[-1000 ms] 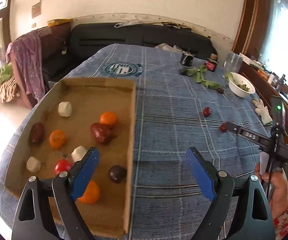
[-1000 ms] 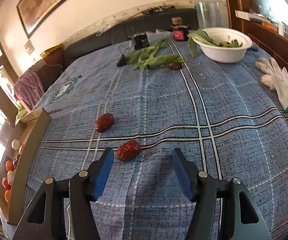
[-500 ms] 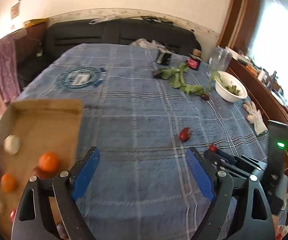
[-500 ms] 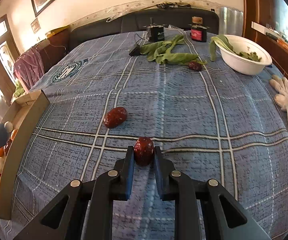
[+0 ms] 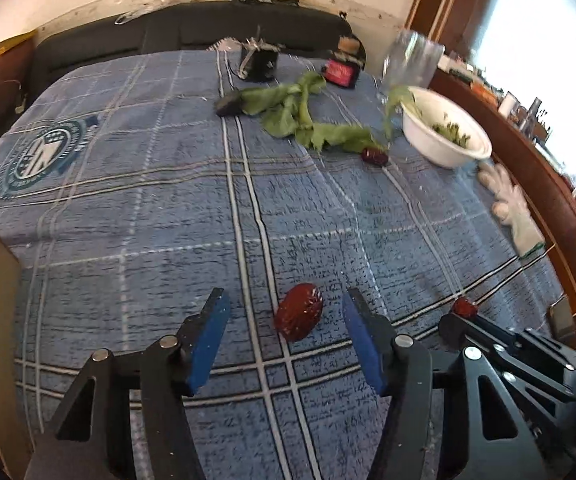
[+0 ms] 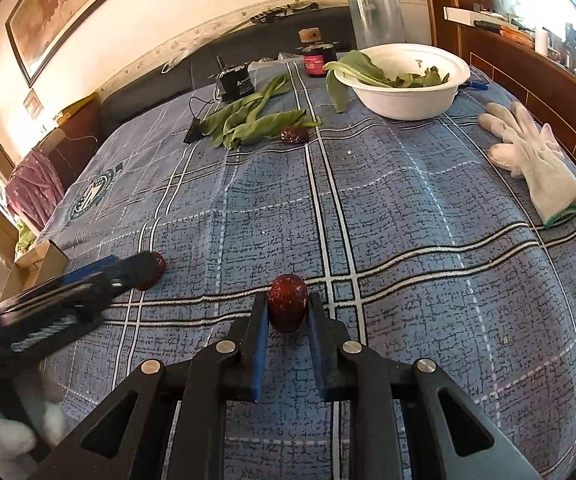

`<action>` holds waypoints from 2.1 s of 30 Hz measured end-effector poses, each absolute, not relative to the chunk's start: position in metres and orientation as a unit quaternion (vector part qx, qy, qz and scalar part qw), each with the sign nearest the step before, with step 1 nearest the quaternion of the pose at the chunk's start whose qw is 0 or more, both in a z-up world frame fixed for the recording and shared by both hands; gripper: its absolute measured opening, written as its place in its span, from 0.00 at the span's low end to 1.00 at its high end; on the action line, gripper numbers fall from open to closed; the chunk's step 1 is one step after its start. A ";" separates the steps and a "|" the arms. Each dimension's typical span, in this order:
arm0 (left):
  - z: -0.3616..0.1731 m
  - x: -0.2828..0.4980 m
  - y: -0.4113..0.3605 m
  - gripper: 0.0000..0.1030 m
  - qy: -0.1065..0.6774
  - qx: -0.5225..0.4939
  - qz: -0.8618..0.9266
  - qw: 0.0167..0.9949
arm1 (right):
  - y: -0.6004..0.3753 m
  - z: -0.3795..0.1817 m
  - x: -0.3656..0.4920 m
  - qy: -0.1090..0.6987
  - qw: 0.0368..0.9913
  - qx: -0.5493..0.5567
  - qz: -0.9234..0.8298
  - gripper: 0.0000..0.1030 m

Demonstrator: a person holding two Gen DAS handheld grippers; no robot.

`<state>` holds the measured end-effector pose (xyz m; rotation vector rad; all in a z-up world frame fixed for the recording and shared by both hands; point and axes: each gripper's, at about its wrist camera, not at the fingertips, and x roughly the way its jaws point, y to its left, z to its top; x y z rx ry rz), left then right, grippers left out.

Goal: Organize fruits
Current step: 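Grasp a red date with the right tool while the left tool grasps the other date, then lower both red dates into the tray and open both tools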

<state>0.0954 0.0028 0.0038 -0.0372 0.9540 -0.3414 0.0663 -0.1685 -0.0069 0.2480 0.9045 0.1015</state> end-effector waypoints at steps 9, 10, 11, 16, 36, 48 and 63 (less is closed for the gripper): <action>0.012 0.071 0.011 0.22 0.447 -0.014 -0.157 0.880 | -0.147 -0.006 0.060 0.428 0.898 0.080 0.066 0.19; 0.015 0.066 0.014 0.22 0.445 -0.021 -0.157 0.881 | -0.146 -0.006 0.059 0.426 0.899 0.078 0.068 0.19; 0.021 0.057 0.021 0.22 0.439 -0.034 -0.158 0.884 | -0.145 -0.005 0.058 0.424 0.900 0.077 0.069 0.19; 0.054 -0.005 0.078 0.22 0.412 -0.104 -0.160 0.891 | -0.135 0.002 0.049 0.393 0.913 0.064 0.086 0.19; 0.037 -0.117 0.325 0.22 0.395 -0.218 0.063 0.890 | 0.042 0.060 -0.052 0.379 0.873 0.019 0.306 0.20; 0.031 -0.121 0.329 0.38 0.388 -0.215 0.066 0.894 | 0.139 0.029 -0.073 0.402 0.848 -0.070 0.339 0.20; 0.068 -0.141 0.316 0.59 0.333 -0.178 0.099 0.921 | 0.109 0.044 -0.079 0.374 0.881 -0.004 0.291 0.56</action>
